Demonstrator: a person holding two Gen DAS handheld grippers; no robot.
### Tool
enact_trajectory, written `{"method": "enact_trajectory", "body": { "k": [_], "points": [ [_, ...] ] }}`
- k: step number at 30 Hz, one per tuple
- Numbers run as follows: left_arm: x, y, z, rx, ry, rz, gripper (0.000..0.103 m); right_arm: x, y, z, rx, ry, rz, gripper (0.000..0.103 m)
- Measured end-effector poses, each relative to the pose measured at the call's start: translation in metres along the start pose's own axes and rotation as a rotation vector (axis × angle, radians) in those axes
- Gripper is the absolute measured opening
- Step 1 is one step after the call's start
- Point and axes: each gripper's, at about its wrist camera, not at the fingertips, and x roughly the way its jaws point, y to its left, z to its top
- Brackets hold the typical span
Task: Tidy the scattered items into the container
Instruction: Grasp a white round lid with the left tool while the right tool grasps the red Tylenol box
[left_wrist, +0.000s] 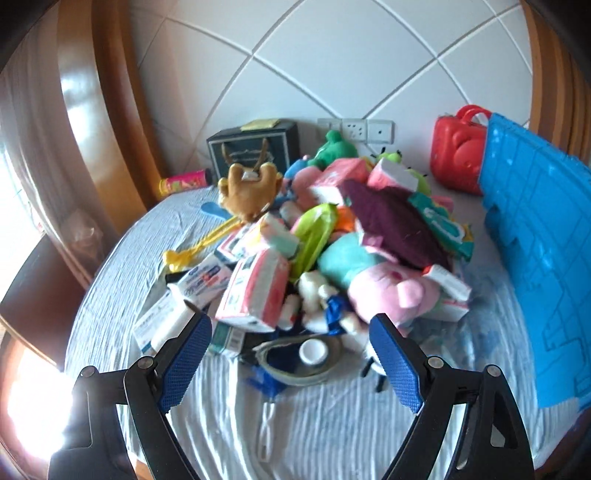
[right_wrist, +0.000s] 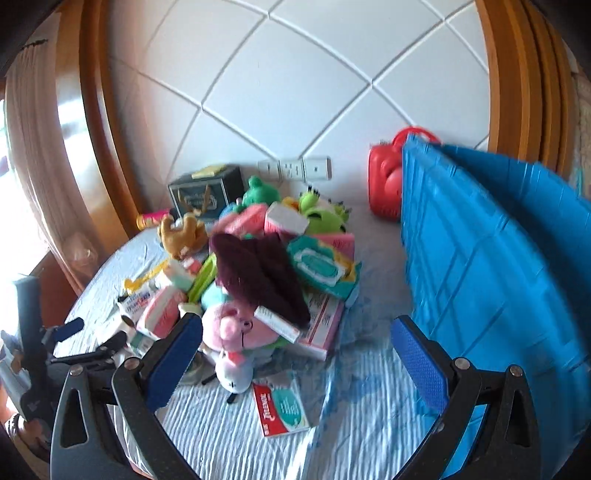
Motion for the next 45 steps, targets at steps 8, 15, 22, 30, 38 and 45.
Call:
{"method": "enact_trajectory", "body": {
  "k": [8,15,22,30,38,45],
  "points": [
    [0.077,0.062,-0.089,-0.048,0.2,0.023,0.084,0.108,0.013,-0.094,0.026,0.337,-0.018,0.103],
    [0.101,0.051,-0.108,-0.046,0.244,-0.008,0.074,0.132,0.022,-0.119,0.001,0.4,-0.021,0.103],
    [0.11,0.016,-0.086,-0.012,0.24,-0.037,0.06,0.139,0.023,-0.12,-0.019,0.422,-0.028,0.103],
    [0.121,-0.023,-0.042,0.024,0.217,-0.079,0.055,0.143,0.025,-0.113,-0.05,0.421,-0.033,0.099],
    [0.145,-0.041,-0.026,0.028,0.269,-0.136,0.05,0.157,0.029,-0.114,-0.056,0.453,-0.014,0.087],
    [0.162,-0.047,-0.027,0.027,0.311,-0.141,0.034,0.17,0.037,-0.117,-0.079,0.48,-0.025,0.087]
  ]
}}
